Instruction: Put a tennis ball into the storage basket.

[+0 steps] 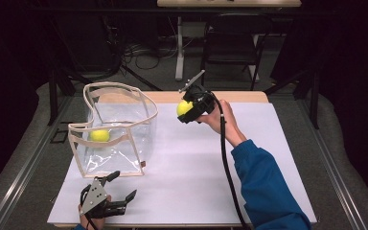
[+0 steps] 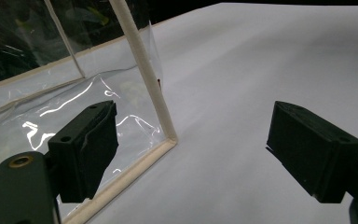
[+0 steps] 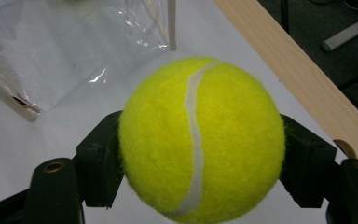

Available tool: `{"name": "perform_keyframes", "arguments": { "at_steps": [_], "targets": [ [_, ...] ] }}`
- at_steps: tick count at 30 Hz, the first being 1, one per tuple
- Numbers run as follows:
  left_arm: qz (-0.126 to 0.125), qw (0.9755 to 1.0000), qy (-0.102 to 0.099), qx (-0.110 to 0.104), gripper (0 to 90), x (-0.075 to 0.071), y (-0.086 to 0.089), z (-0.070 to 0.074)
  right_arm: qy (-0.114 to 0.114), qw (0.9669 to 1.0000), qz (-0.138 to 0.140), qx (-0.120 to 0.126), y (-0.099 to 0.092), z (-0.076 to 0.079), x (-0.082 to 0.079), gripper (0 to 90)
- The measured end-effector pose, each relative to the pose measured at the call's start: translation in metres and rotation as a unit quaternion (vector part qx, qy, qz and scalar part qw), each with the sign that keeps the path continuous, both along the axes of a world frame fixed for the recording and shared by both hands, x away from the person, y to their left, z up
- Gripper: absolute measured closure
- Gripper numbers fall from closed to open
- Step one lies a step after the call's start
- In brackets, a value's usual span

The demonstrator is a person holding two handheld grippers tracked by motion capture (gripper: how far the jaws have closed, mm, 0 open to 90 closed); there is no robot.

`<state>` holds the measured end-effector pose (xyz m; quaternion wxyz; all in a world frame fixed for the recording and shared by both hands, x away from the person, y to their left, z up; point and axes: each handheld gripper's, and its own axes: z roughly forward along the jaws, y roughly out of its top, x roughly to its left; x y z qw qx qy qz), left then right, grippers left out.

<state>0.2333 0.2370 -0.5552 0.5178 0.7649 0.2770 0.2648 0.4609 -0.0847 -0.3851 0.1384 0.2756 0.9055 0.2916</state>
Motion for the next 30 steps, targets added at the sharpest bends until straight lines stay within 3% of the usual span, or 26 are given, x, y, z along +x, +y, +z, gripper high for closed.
{"name": "perform_keyframes", "arguments": {
  "at_steps": [30],
  "targets": [
    [-0.001,1.0000,-0.002,-0.001,15.9,-0.001,0.001,0.001,-0.019,0.9997,0.011,0.006,0.012,0.025,-0.001,26.4]
  ]
}}
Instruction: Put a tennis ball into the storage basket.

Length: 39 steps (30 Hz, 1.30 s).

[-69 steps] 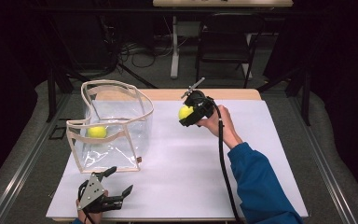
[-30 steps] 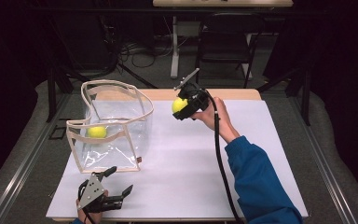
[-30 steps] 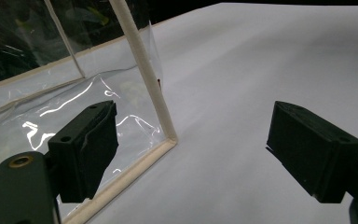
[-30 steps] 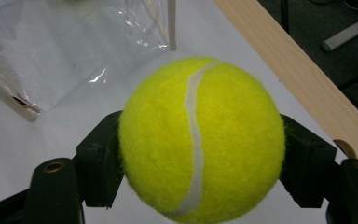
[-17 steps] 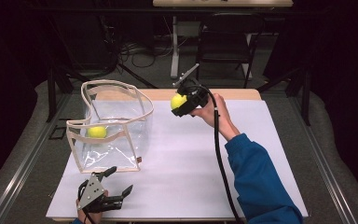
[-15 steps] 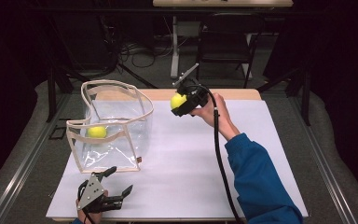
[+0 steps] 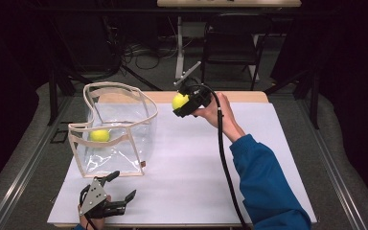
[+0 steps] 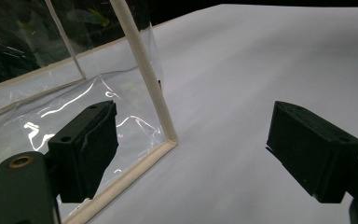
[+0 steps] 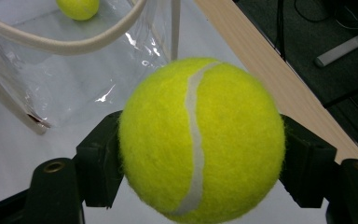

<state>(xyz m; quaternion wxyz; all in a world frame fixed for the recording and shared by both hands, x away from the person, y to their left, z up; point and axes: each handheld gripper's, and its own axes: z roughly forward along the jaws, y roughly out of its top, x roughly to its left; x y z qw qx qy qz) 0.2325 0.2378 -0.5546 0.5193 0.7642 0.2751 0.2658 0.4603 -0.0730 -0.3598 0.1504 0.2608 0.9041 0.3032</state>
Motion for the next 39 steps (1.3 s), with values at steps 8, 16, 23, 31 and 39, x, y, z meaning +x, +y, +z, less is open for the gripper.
{"name": "perform_keyframes", "arguments": {
  "at_steps": [8,16,23,31,39],
  "targets": [
    [0.000,1.0000,0.000,0.000,15.9,0.000,0.000,0.000,-0.006,1.0000,0.005,0.001,0.004,0.008,-0.001,26.4],
    [0.001,1.0000,0.000,-0.001,15.9,0.000,0.000,0.000,-0.008,0.9999,0.007,0.003,0.005,0.011,-0.002,26.4],
    [0.000,1.0000,0.000,0.000,15.9,0.000,0.000,0.000,-0.011,0.9999,0.009,0.004,0.007,0.015,-0.002,26.5],
    [0.000,1.0000,-0.001,-0.001,15.9,0.000,0.000,0.000,-0.018,0.9997,0.014,0.004,0.010,0.022,-0.004,26.5],
    [0.000,1.0000,-0.001,-0.001,15.9,-0.001,0.000,0.000,-0.023,0.9995,0.018,0.008,0.014,0.027,-0.005,26.5]
  ]
}}
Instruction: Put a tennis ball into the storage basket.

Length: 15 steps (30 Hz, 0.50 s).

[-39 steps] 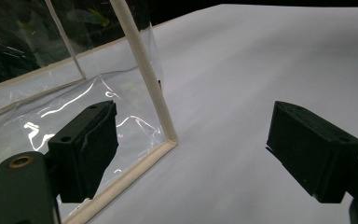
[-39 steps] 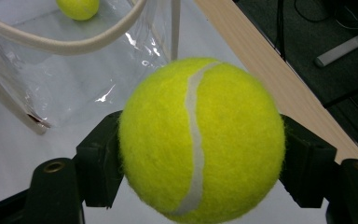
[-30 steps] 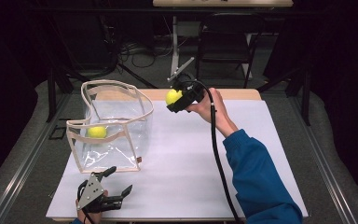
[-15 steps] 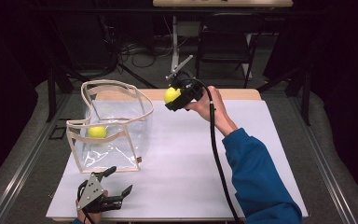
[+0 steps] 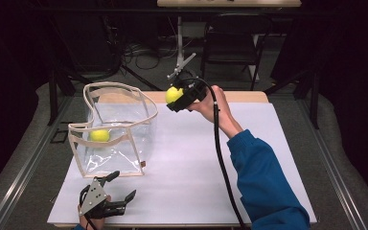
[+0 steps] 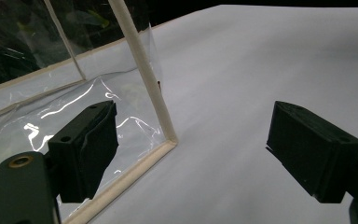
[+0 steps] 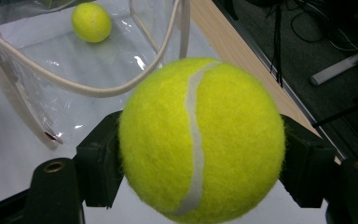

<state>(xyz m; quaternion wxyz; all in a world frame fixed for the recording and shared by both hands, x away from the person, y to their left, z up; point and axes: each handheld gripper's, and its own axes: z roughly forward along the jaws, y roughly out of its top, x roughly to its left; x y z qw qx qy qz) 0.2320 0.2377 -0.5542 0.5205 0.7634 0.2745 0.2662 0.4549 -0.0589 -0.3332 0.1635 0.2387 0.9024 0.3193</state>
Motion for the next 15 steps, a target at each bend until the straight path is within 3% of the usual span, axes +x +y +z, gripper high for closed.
{"name": "perform_keyframes", "arguments": {
  "at_steps": [15],
  "targets": [
    [0.001,1.0000,0.001,-0.001,15.9,0.0003,0.0004,-0.0002,-0.005,0.9999,0.010,0.005,0.0091,0.0069,-0.0026,26.4]
  ]
}}
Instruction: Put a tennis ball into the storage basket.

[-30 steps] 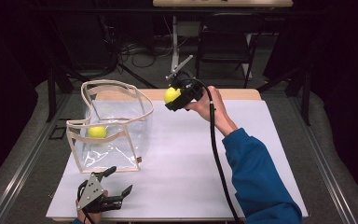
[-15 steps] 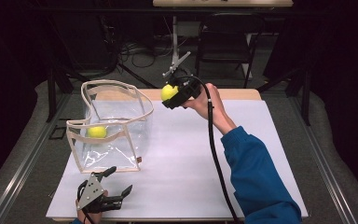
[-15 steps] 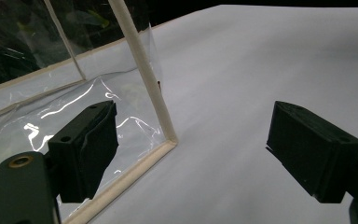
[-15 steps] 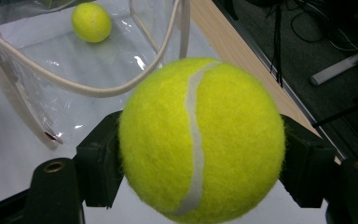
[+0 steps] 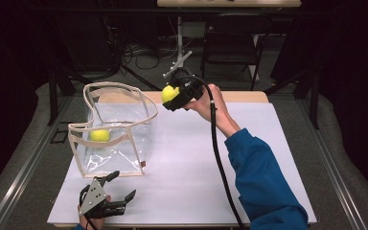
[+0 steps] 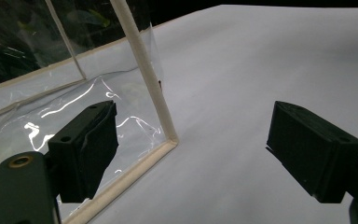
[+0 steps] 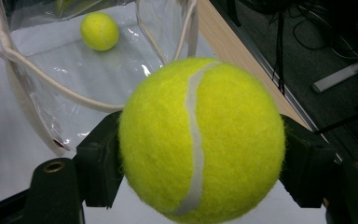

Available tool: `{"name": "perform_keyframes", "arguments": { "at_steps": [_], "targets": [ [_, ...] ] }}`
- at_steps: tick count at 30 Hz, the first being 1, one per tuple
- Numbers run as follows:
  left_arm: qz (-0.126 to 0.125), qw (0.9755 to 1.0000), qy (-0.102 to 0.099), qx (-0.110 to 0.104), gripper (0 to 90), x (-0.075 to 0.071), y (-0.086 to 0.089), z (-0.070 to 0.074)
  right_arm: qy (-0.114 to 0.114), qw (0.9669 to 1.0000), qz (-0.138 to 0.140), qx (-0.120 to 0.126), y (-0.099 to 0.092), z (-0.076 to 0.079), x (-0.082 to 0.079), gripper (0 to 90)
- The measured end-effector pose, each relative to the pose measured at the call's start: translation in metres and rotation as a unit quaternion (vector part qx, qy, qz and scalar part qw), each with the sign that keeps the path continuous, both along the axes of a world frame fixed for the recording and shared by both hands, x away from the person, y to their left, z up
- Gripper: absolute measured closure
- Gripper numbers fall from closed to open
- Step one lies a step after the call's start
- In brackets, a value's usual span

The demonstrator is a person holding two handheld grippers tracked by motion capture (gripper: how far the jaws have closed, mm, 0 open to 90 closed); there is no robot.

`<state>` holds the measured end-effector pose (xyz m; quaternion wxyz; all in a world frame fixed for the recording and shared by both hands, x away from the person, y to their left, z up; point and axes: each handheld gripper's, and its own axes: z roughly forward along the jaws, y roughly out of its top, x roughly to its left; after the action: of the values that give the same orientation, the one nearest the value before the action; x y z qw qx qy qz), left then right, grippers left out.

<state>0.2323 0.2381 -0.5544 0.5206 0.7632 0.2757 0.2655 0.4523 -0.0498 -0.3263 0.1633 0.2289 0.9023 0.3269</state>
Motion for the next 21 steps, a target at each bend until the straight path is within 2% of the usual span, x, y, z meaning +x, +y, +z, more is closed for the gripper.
{"name": "perform_keyframes", "arguments": {
  "at_steps": [21],
  "targets": [
    [-0.001,1.0000,-0.001,0.000,15.9,0.000,0.001,0.000,-0.011,0.9998,0.014,0.007,0.014,0.011,-0.006,26.4]
  ]
}}
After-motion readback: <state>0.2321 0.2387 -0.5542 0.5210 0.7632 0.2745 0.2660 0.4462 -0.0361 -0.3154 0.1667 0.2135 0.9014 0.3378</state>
